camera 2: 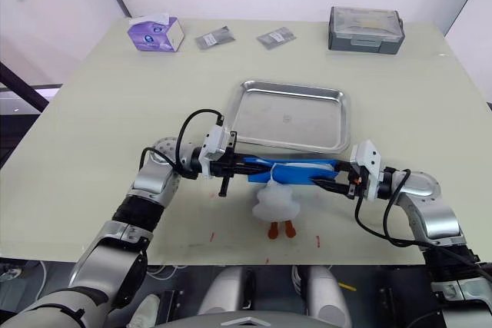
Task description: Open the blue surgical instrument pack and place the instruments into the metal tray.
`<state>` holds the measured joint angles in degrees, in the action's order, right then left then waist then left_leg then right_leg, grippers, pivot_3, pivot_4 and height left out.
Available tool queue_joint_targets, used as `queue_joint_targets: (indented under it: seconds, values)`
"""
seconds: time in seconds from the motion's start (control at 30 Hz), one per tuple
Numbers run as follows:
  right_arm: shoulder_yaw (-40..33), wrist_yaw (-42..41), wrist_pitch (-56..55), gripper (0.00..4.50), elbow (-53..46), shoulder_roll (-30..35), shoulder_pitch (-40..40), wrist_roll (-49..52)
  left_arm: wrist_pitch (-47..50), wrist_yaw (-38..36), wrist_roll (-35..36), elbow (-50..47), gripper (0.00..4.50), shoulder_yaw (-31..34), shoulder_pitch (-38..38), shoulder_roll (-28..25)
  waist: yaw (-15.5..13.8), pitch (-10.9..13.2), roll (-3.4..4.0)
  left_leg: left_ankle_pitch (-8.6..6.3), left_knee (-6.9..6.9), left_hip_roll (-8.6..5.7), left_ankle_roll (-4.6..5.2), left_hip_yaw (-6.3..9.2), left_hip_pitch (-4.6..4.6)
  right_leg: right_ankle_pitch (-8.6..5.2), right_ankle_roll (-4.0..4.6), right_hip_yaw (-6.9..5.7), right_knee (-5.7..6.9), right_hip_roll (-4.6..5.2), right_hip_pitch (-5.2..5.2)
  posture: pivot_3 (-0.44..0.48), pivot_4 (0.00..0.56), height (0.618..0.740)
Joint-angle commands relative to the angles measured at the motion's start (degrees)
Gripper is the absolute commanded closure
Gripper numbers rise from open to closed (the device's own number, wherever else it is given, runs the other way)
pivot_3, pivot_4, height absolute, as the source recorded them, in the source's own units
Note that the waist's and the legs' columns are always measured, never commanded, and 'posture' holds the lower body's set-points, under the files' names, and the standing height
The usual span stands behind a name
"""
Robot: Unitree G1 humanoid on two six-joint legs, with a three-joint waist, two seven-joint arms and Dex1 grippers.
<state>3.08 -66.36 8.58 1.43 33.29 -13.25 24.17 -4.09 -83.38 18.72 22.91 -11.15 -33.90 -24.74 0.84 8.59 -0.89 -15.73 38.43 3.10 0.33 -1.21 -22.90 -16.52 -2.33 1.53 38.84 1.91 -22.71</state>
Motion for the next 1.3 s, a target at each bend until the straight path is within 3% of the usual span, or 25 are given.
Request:
queue_joint_targets:
  seconds: [0.03,0.37,0.43,0.5,0.53,0.6,0.67,0.7,0.73,0.9,1.03,1.3]
  values:
    - [-0.2,-0.5,-0.7,4.38,-0.6,-0.6,-1.0,0.3,0.4,0.1,-0.9,-2.1,4.5,0.1,0.5,-1.1,0.0,0.0,0.0,0.0,0.0,0.0,0.0,0.0,0.0,0.0,0.0,0.0,0.0,0.0,0.0,0.0,0.15,0.738]
    - [-0.4,-1.0,-0.2,4.38,-0.5,-1.5,-1.6,0.1,5.3,0.5,1.5,-4.6,4.5,1.2,1.5,-1.6,0.0,0.0,0.0,0.0,0.0,0.01,0.0,0.01,0.0,0.0,0.0,0.0,0.01,-0.01,0.0,0.0,0.15,0.738]
    - [-0.7,-1.2,-0.1,4.5,-0.4,-1.4,-1.6,0.1,6.2,0.2,2.1,-5.5,3.46,1.7,1.8,-1.7,0.0,0.0,0.0,0.0,0.0,0.01,0.0,0.01,0.0,0.0,0.0,0.0,0.01,-0.01,0.0,0.0,0.15,0.738]
    - [-1.0,-1.6,0.0,4.5,-0.6,-1.2,-1.5,0.3,7.3,-0.3,2.8,-6.7,2.88,2.2,2.3,-2.3,0.0,0.0,0.0,0.0,0.0,0.01,0.0,0.01,0.0,0.0,0.0,0.0,0.01,-0.01,0.0,0.0,0.15,0.738]
    - [-1.1,-1.7,0.1,4.5,-0.9,-1.0,-1.3,0.4,7.8,-0.5,3.2,-7.2,2.32,2.6,2.5,-2.7,0.0,0.0,0.0,0.0,0.0,0.01,0.0,0.01,0.0,0.0,0.0,0.0,0.01,0.0,0.0,0.0,0.15,0.738]
    - [-1.4,-1.8,0.4,4.5,-1.6,-0.7,-1.0,0.7,8.5,-1.2,4.0,-8.0,1.86,3.6,3.0,-4.0,0.0,0.0,0.0,0.0,0.0,0.01,0.0,0.0,0.0,0.0,0.0,0.0,0.01,0.0,0.0,0.0,0.15,0.738]
    - [-1.7,-1.9,0.6,4.5,-2.0,-0.4,-0.7,0.9,9.3,-2.1,4.8,-8.7,1.05,4.3,3.5,-5.3,0.0,0.0,0.01,0.0,-0.01,0.01,0.0,0.01,0.0,0.0,0.0,0.0,0.01,0.0,-0.01,0.0,0.15,0.738]
    - [-1.9,-2.0,0.4,4.5,-2.1,0.0,-0.4,0.9,10.0,-3.0,5.6,-9.2,0.38,4.9,4.0,-6.4,-0.1,0.0,0.01,0.0,-0.01,0.01,0.0,0.01,0.0,0.0,0.0,0.0,0.01,0.0,-0.01,0.0,0.15,0.738]
    - [-2.1,-2.0,0.4,4.5,-2.2,0.2,-0.2,0.9,10.4,-3.6,6.1,-9.6,0.08,5.3,4.4,-7.2,-0.1,0.0,0.01,0.0,-0.01,0.01,0.0,0.0,0.0,0.0,0.0,0.0,0.01,0.0,-0.01,0.0,0.15,0.738]
    - [-2.6,-2.2,0.0,4.5,-2.2,0.9,0.6,1.2,15.6,-6.0,10.0,-12.3,0.08,7.1,6.3,-10.4,-0.1,0.0,0.02,0.0,-0.02,0.01,0.0,0.01,-0.01,0.0,0.0,-0.01,-0.01,0.01,-0.01,0.0,0.15,0.738]
    - [-2.4,-2.2,-0.4,4.5,-2.2,0.8,0.4,0.7,22.6,-6.9,14.0,-21.2,0.08,5.5,10.5,-12.1,-0.1,0.0,0.03,-0.01,-0.02,0.02,0.01,0.05,-0.02,0.0,0.0,0.01,0.0,0.03,-0.01,0.0,0.15,0.738]
    - [-2.3,-2.1,-0.2,4.5,-2.8,0.5,-0.1,0.9,21.0,3.1,6.6,-21.7,0.08,0.3,12.3,-6.4,-0.1,0.0,0.03,-0.01,-0.02,0.01,0.01,0.02,-0.01,0.0,0.0,0.02,0.0,0.02,-0.01,0.0,0.15,0.738]
